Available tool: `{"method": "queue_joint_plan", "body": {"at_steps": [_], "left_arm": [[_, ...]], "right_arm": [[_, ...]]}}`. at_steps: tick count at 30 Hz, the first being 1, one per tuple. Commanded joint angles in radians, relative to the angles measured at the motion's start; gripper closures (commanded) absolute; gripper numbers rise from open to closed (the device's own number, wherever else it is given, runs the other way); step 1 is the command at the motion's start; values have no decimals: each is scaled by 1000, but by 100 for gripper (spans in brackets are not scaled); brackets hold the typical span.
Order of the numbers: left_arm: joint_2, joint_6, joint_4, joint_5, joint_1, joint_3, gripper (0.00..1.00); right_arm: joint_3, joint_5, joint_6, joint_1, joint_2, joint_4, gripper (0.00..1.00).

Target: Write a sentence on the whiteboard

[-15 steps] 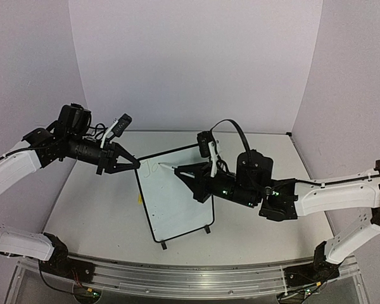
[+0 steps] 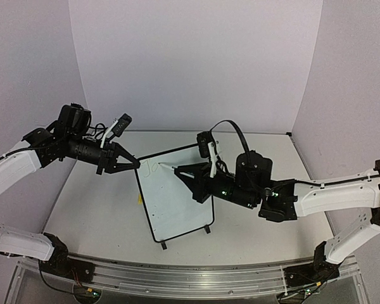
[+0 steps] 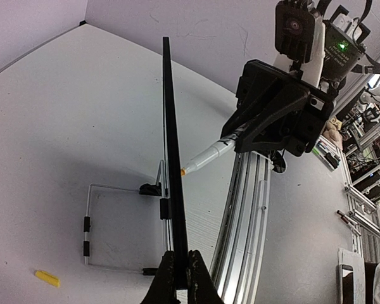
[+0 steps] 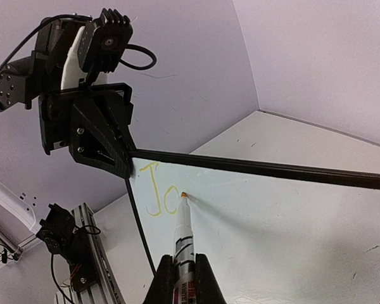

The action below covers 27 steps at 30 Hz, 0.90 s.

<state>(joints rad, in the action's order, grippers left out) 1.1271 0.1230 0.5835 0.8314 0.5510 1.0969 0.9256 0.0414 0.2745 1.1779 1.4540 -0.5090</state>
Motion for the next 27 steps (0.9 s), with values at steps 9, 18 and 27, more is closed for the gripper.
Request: {"method": "queue_joint_plan", "body": {"at_steps": [9,18,27], "left_arm": [[-16,5,-18,37,4,1,100],[-14,5,-18,39,4,1,100],[-13,5,-18,40,5,0,100]], "right_arm": [[-34,66,31,-1,-29,6,100],[-40,63,35,-1,-43,14,100],[-45,-16,37,-1,-82,11,100]]}}
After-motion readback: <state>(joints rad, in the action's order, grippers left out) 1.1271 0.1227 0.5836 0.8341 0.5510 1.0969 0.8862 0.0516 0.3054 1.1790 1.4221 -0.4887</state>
